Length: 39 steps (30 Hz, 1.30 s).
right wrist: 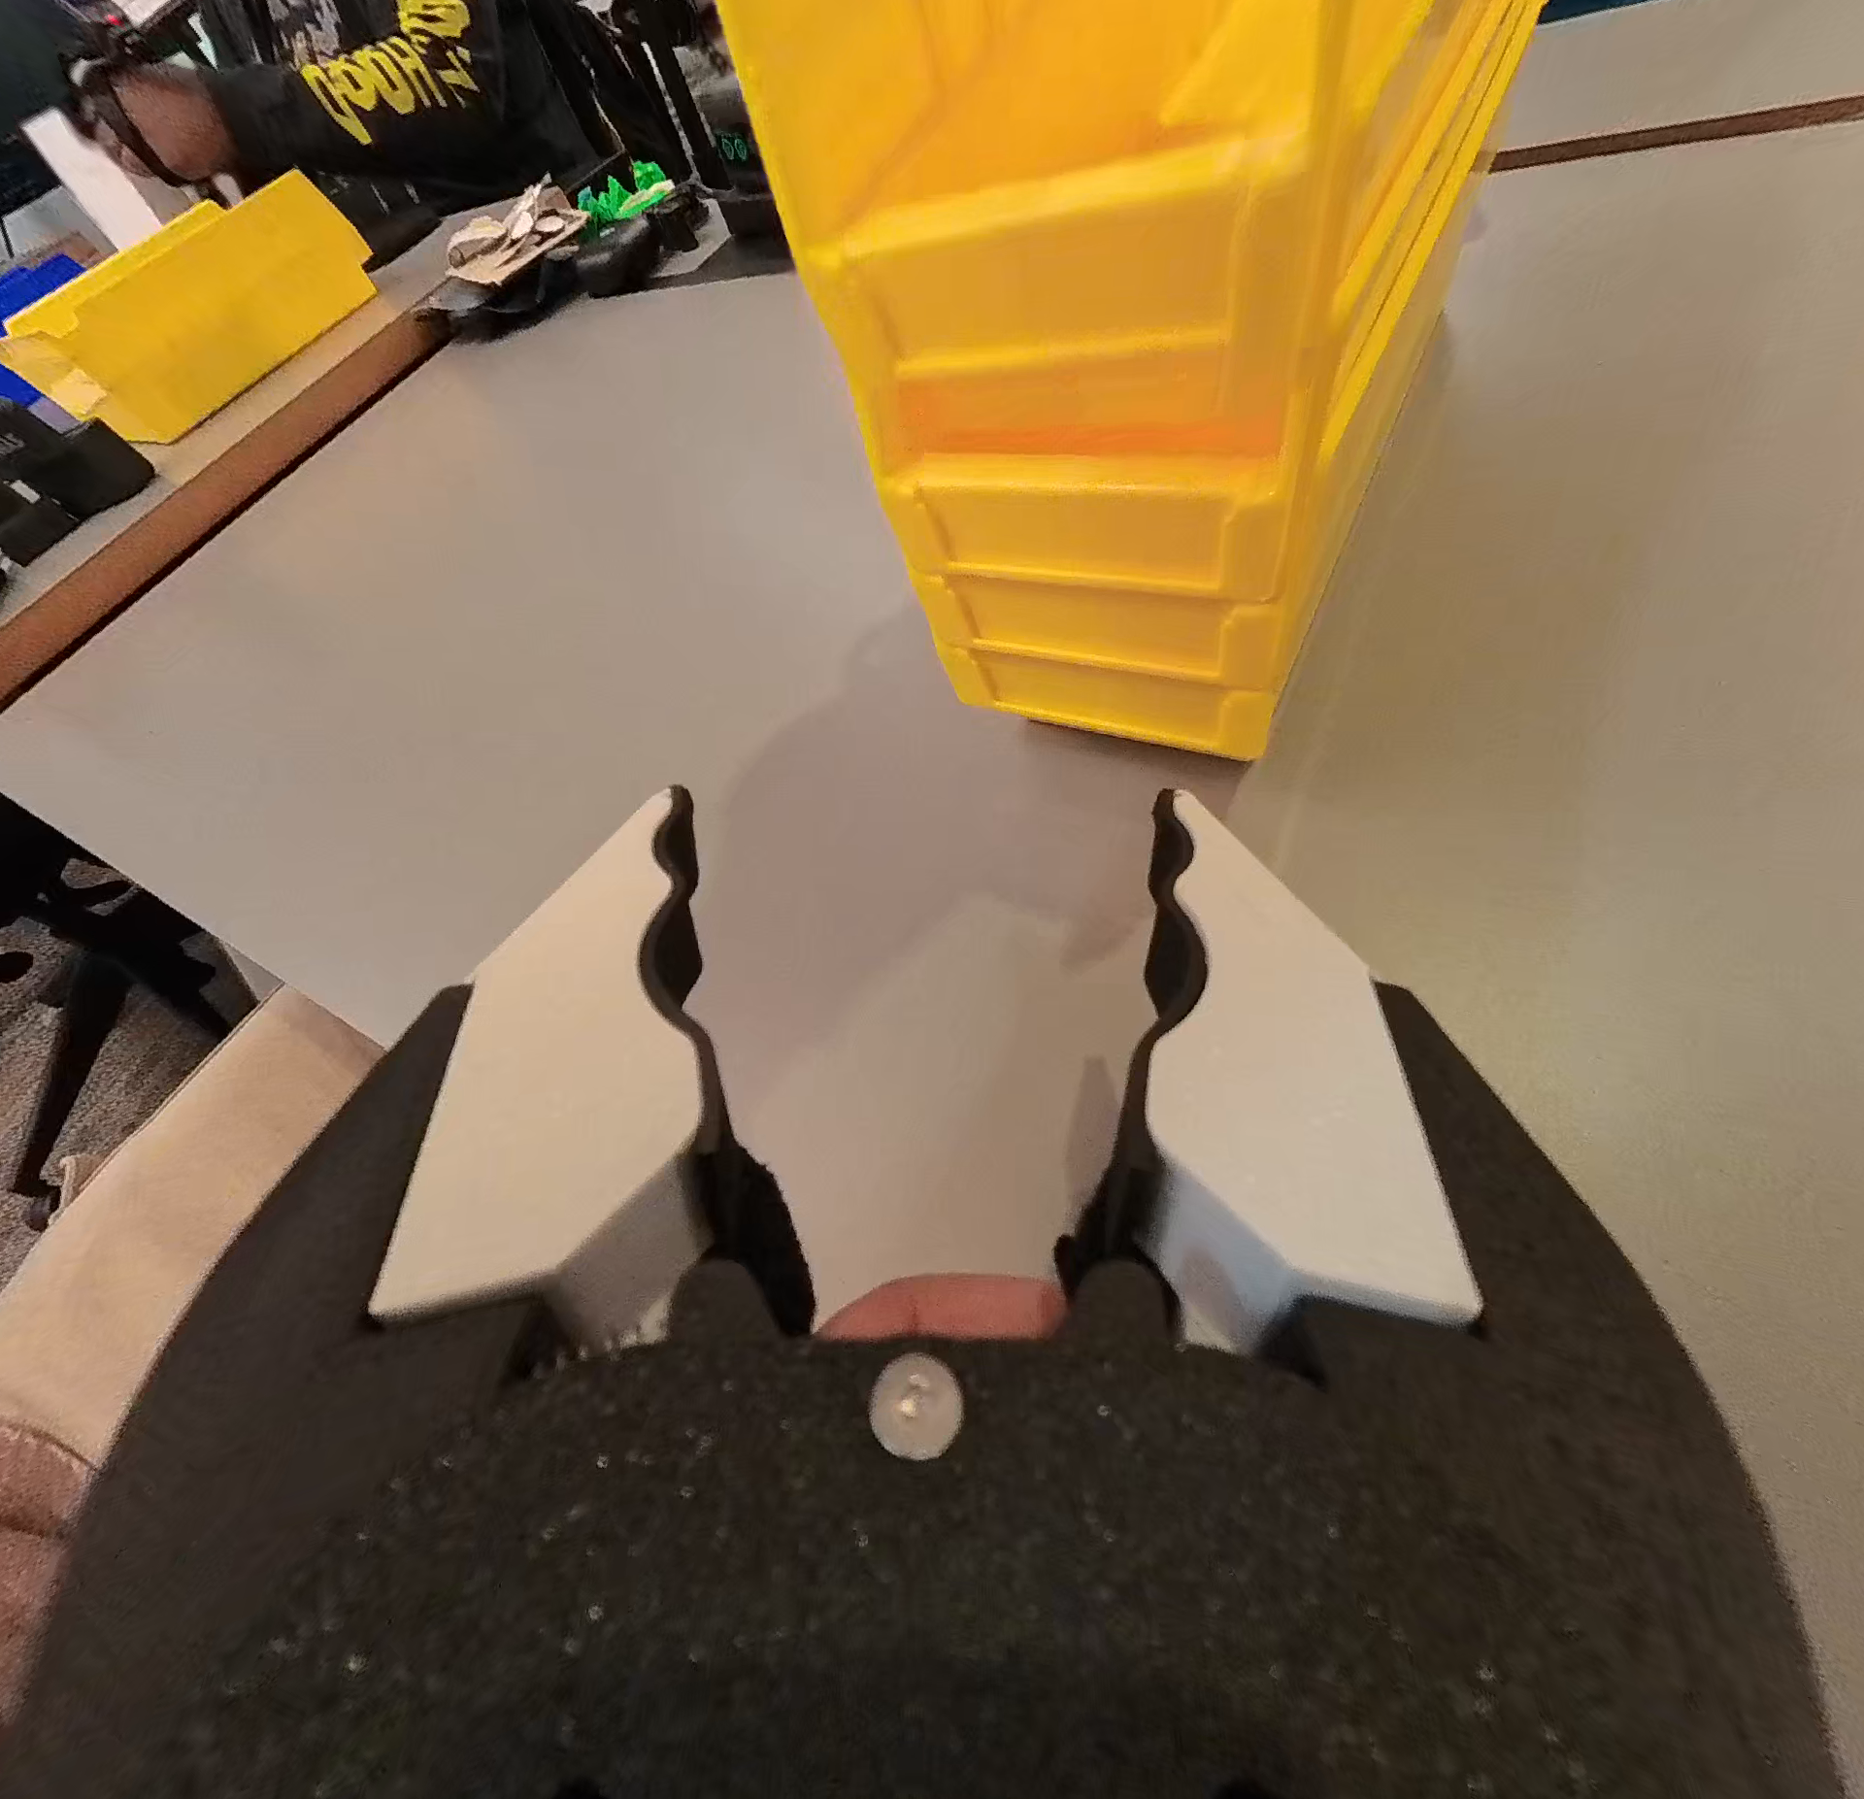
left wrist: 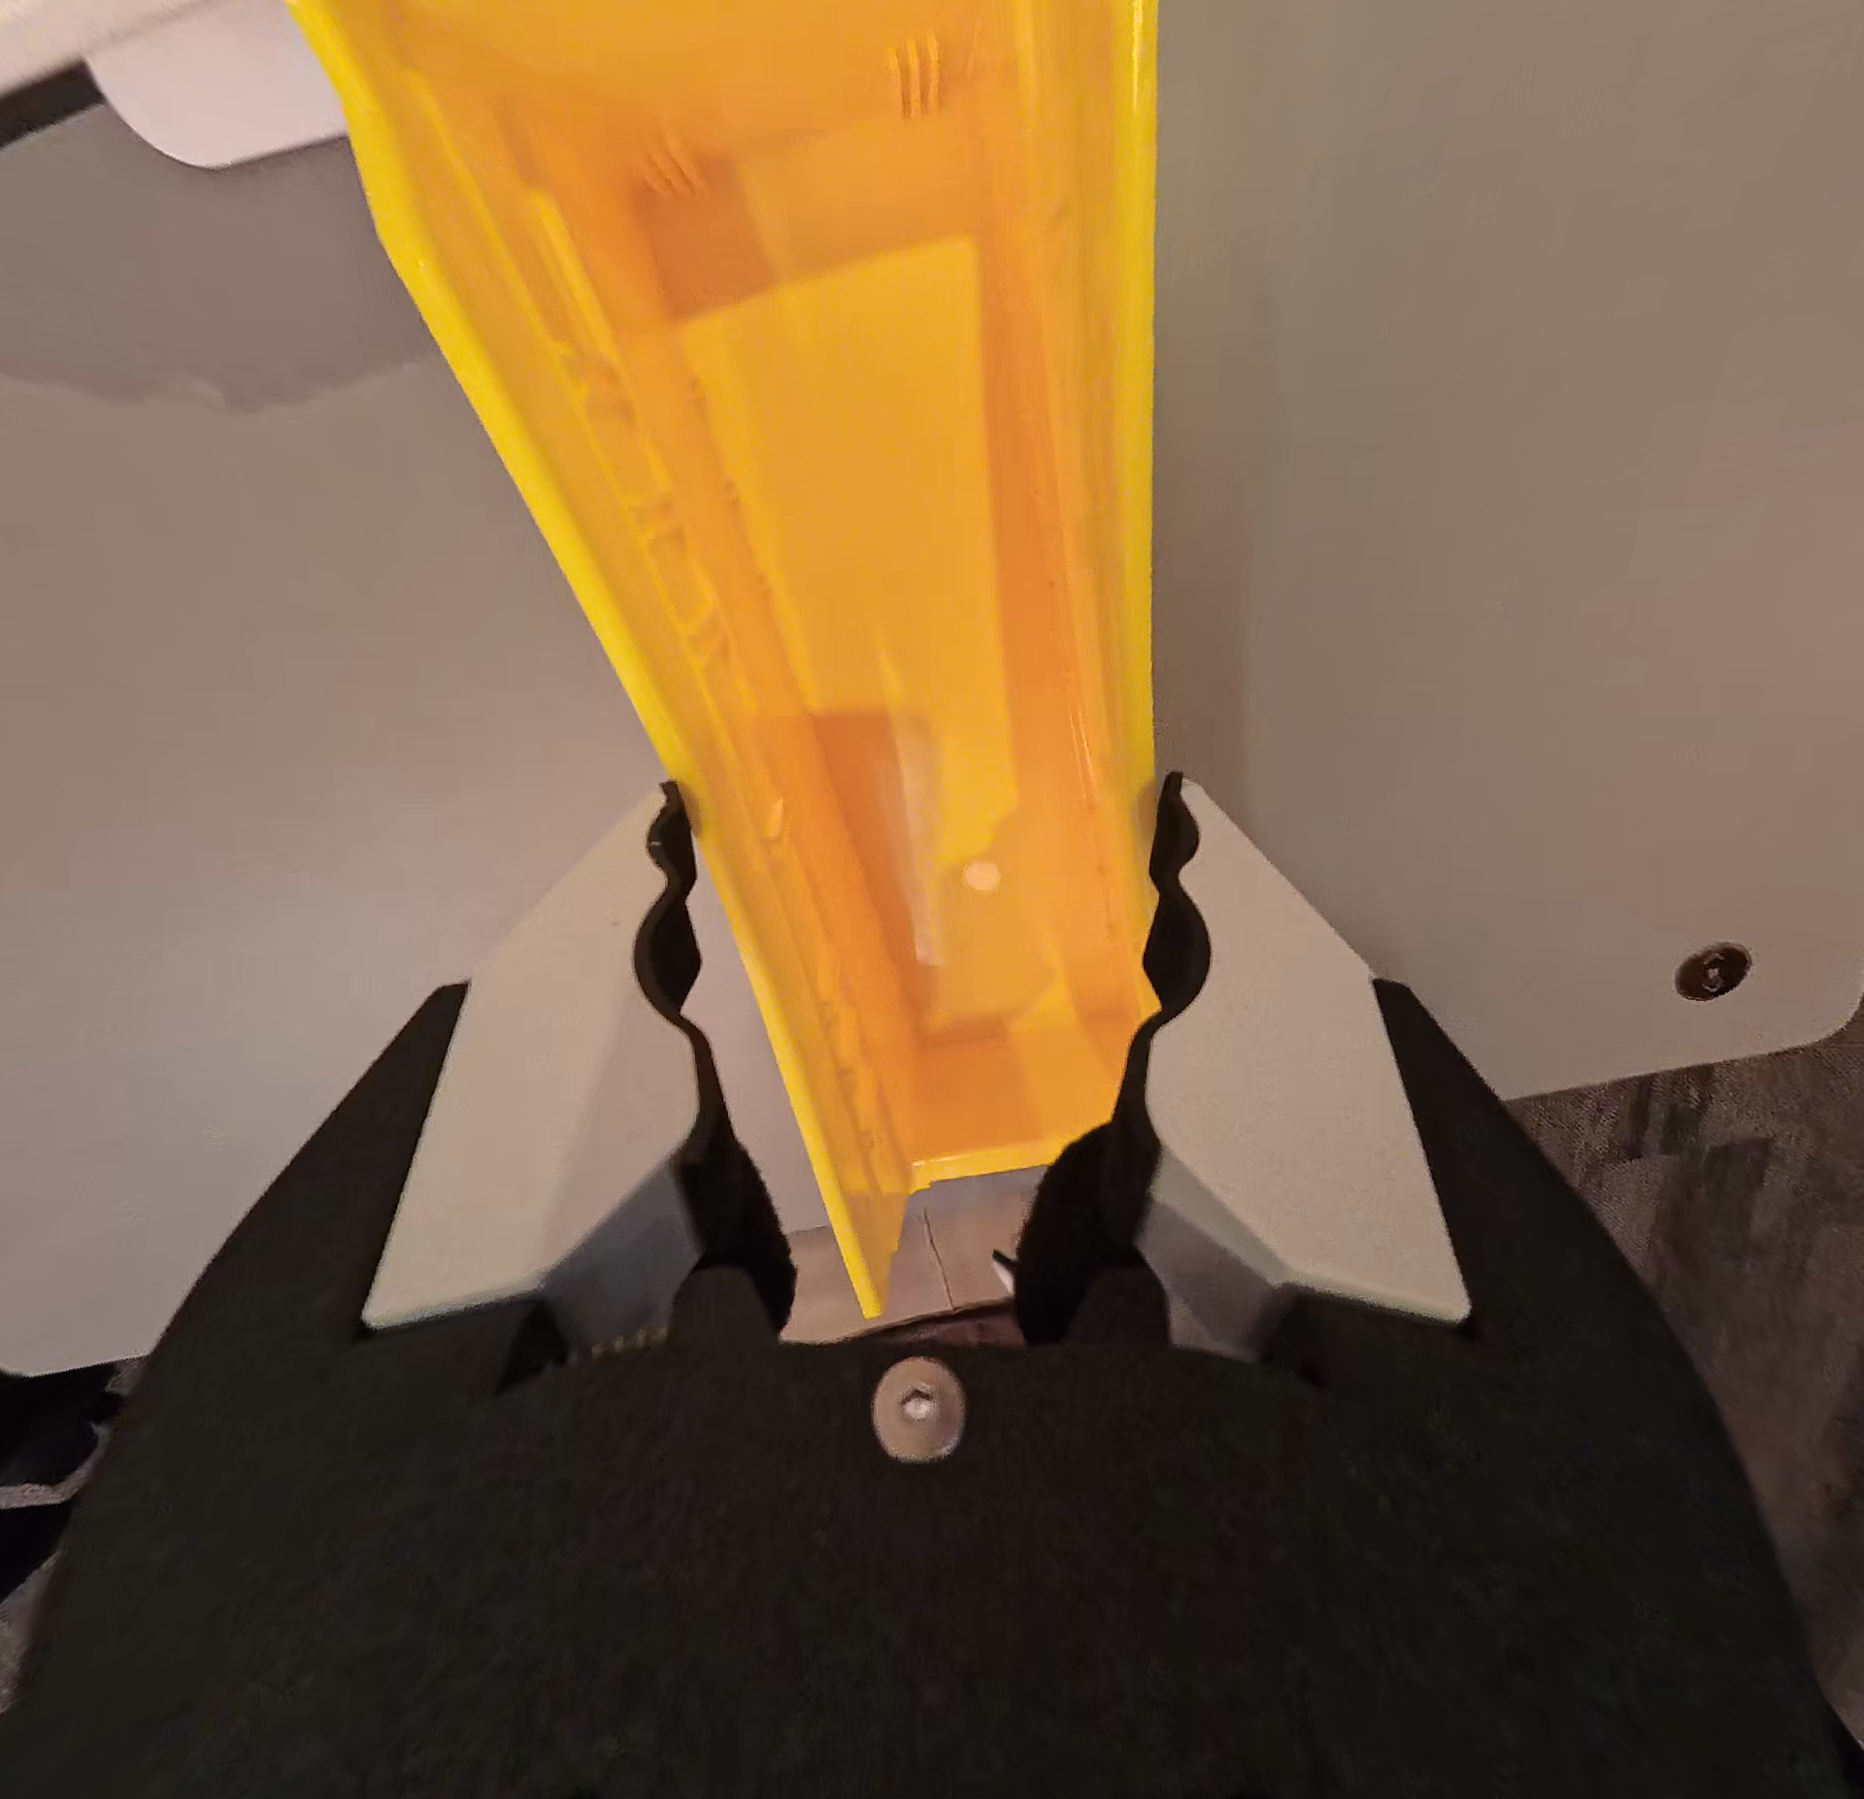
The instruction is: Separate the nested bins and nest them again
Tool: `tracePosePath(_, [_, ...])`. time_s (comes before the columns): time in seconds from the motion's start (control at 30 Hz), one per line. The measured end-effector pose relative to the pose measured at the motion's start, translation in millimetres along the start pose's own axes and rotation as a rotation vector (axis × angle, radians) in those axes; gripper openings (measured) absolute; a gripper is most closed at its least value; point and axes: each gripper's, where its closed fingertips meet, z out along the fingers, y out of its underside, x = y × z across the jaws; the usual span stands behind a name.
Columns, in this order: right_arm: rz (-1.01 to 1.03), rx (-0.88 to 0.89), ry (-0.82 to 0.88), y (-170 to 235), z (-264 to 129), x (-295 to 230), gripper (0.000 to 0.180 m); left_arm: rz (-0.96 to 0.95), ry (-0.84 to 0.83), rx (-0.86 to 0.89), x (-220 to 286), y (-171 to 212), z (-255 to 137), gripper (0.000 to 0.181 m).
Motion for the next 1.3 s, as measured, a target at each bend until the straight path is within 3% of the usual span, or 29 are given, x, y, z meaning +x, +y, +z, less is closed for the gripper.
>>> tracePosePath(0.23, [0.011, 0.000, 0.000, 1, -3, 4, 0.089, 0.026, 0.019, 0.055, -9, -4, -67, 0.091])
tracePosePath(0.47, [0.020, 0.000, -0.001, 0, -3, 2, 0.088, 0.001, -0.069, 0.068, -81, 11, -95, 0.093])
tracePosePath(0.73, [-0.067, -0.039, 0.005, 10, 2, -7, 0.088, -0.025, -0.086, -0.058, -159, 46, -12, 0.094])
tracePosePath(0.93, [-0.054, -0.050, 0.010, 11, 3, 0, 0.089, -0.050, -0.058, -0.142, -189, 64, 56, 0.095])
tracePosePath(1.3, [-0.047, -0.063, 0.004, 15, 3, 0, 0.089, -0.015, -0.070, -0.167, -196, 67, 97, 0.102])
